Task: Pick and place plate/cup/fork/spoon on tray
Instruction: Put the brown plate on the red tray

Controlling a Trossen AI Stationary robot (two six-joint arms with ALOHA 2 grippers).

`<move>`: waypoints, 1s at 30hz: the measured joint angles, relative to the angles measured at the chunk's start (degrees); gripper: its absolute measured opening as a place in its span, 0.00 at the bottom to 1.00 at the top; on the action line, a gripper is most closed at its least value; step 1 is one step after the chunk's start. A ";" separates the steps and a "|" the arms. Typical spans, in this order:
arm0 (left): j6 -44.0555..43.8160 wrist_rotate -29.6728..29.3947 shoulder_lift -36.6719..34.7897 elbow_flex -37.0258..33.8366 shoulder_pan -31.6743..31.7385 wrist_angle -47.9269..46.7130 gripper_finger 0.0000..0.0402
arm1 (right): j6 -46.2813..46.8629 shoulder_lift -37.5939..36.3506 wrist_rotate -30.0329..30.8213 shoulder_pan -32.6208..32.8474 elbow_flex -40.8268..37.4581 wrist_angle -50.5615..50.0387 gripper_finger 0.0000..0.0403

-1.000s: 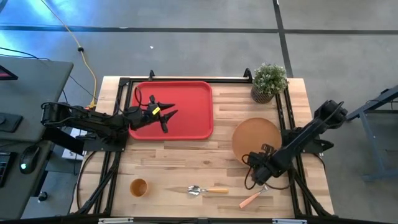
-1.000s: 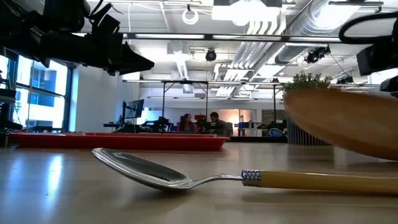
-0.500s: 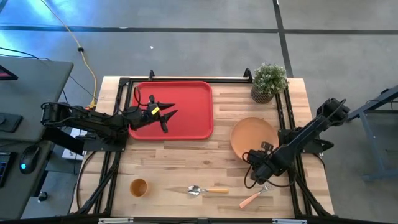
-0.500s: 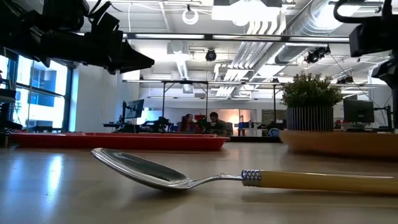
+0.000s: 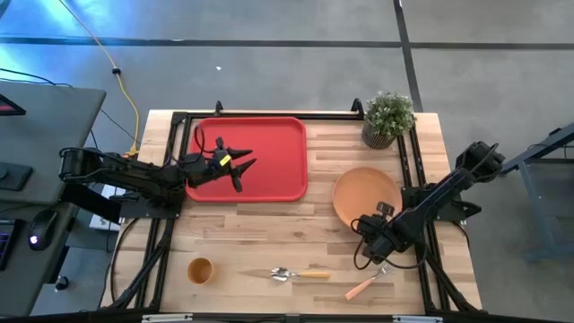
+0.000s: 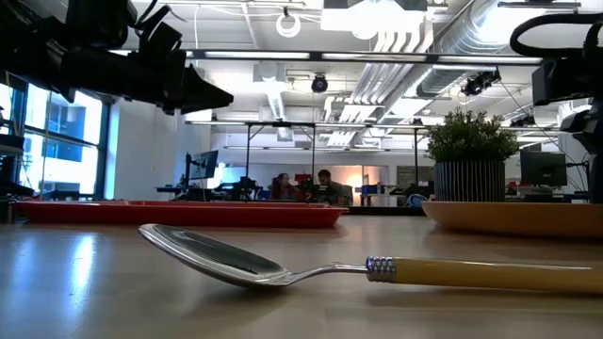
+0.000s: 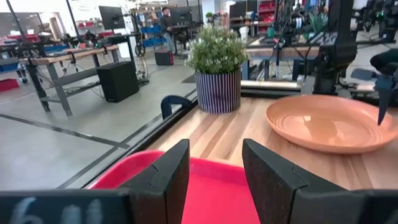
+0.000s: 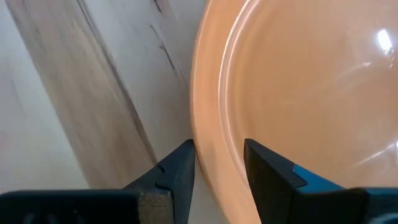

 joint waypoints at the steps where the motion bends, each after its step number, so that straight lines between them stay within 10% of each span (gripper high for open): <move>1: -0.06 0.00 0.01 0.00 0.00 -0.52 0.35 | -0.72 0.00 0.43 -0.02 -0.30 0.35 0.32; 15: -2.21 -0.10 0.02 0.00 0.00 -3.23 0.35 | -7.60 0.01 7.38 -2.50 -3.22 5.12 0.08; 30: 2.25 -1.81 -1.04 0.00 2.99 4.05 0.35 | -61.38 0.58 8.40 -25.96 15.28 23.57 0.01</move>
